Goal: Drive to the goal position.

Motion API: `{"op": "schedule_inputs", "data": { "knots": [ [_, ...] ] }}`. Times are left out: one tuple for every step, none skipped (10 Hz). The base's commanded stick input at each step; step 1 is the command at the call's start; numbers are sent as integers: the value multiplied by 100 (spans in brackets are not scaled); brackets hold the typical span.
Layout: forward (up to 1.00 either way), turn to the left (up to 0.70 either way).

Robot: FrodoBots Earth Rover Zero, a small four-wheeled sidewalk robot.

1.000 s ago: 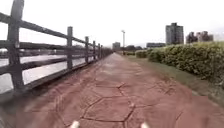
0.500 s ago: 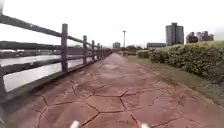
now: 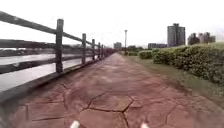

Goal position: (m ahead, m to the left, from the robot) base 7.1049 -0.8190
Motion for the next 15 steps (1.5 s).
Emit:
{"op": "schedule_inputs", "data": {
  "knots": [
    [70,0],
    [70,0],
    [70,0],
    [70,0],
    [70,0],
    [70,0],
    [70,0],
    [70,0],
    [70,0],
    [70,0],
    [70,0],
    [70,0],
    [70,0],
    [70,0],
    [70,0]
  ]
}}
